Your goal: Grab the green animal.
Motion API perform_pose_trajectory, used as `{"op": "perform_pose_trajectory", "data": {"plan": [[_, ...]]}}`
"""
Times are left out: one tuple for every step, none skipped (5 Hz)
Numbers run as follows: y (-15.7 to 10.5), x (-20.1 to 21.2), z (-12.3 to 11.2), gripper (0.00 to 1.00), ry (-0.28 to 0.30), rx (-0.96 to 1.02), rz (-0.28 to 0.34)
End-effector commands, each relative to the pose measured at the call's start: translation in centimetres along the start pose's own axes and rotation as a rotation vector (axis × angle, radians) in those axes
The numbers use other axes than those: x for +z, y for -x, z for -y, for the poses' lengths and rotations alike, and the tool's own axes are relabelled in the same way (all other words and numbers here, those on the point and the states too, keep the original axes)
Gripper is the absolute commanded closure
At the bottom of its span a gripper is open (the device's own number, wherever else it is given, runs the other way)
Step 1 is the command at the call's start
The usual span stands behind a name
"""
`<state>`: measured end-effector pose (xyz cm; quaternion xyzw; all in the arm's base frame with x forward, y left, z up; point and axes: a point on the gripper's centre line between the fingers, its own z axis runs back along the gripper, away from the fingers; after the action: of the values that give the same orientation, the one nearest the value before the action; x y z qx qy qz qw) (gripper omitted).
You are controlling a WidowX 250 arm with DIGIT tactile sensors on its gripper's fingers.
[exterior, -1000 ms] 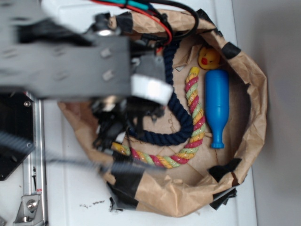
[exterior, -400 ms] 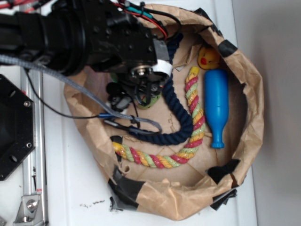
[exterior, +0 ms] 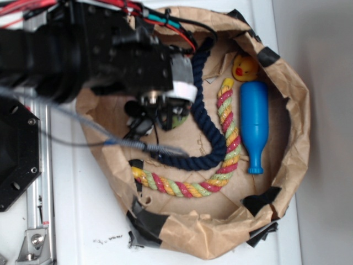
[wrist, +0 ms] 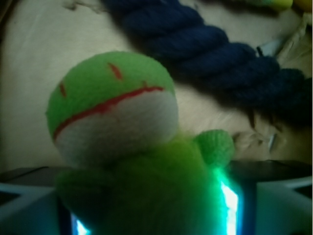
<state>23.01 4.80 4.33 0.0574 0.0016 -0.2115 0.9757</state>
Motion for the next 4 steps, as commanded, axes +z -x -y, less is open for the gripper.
{"op": "perform_pose_trajectory", "data": {"plan": [[-1.3,10.8,-1.8,1.0,0.0,0.231,0.031],[-1.2,13.1,-0.8,1.0,0.055,0.456,0.077],[-1.9,13.5,0.1,1.0,0.055,0.485,0.117],[-2.3,12.9,0.7,1.0,0.046,0.502,0.114]]}}
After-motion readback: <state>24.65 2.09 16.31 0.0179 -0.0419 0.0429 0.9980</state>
